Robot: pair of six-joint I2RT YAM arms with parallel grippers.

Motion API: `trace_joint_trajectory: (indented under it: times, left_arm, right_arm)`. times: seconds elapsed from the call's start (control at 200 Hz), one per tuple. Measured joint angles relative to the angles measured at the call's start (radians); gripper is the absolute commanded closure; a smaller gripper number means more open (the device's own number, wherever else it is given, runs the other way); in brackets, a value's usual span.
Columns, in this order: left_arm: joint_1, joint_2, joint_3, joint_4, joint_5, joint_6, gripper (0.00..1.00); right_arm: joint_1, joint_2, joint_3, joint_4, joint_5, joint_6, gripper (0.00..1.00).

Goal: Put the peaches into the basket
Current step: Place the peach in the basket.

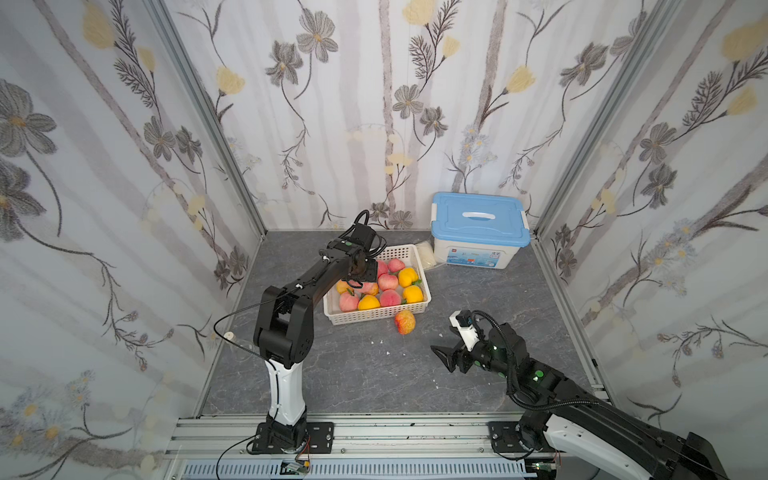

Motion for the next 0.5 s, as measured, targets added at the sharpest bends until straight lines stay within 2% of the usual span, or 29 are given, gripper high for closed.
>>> trace_joint_trajectory:
  times: [0.145,0.5]
  left_arm:
    - [0.005,0.002,-0.011,0.003,-0.013,0.0,0.24]
    - [0.005,0.005,-0.024,0.007,-0.023,0.0,0.16]
  right_arm:
    - [0.002,0.005,0.003,0.0,0.0,-0.004,0.12]
    - [0.009,0.011,0.004,-0.002,0.004,-0.007,0.12]
